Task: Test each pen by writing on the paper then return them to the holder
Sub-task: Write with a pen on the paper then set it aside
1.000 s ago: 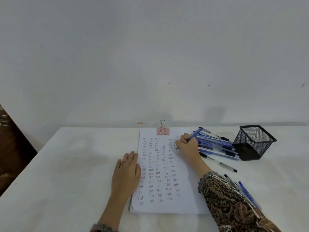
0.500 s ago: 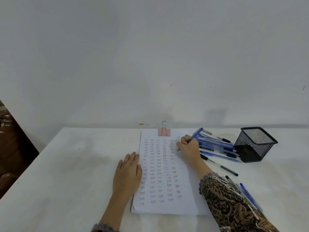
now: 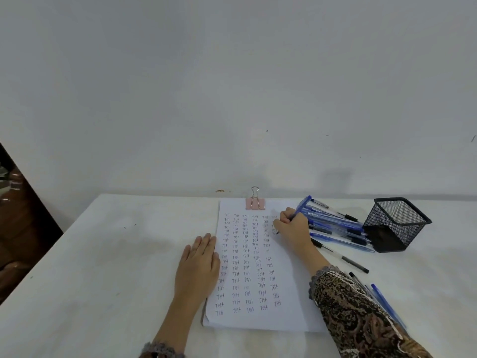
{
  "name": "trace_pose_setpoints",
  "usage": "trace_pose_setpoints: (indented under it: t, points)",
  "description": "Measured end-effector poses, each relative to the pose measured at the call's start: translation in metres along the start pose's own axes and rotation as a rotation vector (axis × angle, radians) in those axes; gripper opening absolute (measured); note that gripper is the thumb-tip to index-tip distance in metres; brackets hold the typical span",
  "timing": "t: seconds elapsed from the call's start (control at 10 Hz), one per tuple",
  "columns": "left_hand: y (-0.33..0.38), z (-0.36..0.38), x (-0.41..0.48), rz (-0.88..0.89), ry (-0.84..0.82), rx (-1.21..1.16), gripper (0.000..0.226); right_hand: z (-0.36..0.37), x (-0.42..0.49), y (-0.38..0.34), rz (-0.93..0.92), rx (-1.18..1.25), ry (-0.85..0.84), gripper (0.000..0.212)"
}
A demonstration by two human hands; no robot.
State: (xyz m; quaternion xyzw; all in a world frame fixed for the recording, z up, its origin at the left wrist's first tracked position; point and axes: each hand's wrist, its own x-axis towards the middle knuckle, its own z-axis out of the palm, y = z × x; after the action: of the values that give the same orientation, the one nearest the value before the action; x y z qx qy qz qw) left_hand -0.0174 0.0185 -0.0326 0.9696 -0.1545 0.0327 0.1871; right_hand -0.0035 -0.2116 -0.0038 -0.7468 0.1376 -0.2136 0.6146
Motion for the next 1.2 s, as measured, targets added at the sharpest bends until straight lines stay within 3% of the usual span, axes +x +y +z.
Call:
trace_pose_setpoints:
  t: [0.5, 0.7, 0.9, 1.0, 1.2]
  points:
    - [-0.001, 0.002, 0.000, 0.004, 0.013, -0.006, 0.095, 0.002, -0.002, 0.001, -0.033, 0.012, 0.043, 0.048]
    - [0.000, 0.002, 0.001, -0.002, 0.034, -0.019, 0.095, -0.012, -0.001, -0.008, 0.132, 0.380, 0.106, 0.046]
    - [0.000, 0.000, 0.001, 0.000, 0.033, -0.023, 0.096, 0.004, -0.021, -0.020, 0.084, 0.449, 0.124, 0.032]
    - [0.000, -0.001, 0.001, 0.001, 0.027, -0.012, 0.096, 0.002, -0.033, -0.020, 0.104, 0.625, 0.144, 0.029]
    - [0.000, 0.000, 0.001, 0.011, 0.020, -0.013, 0.097, -0.009, -0.056, -0.025, 0.145, 0.665, 0.332, 0.032]
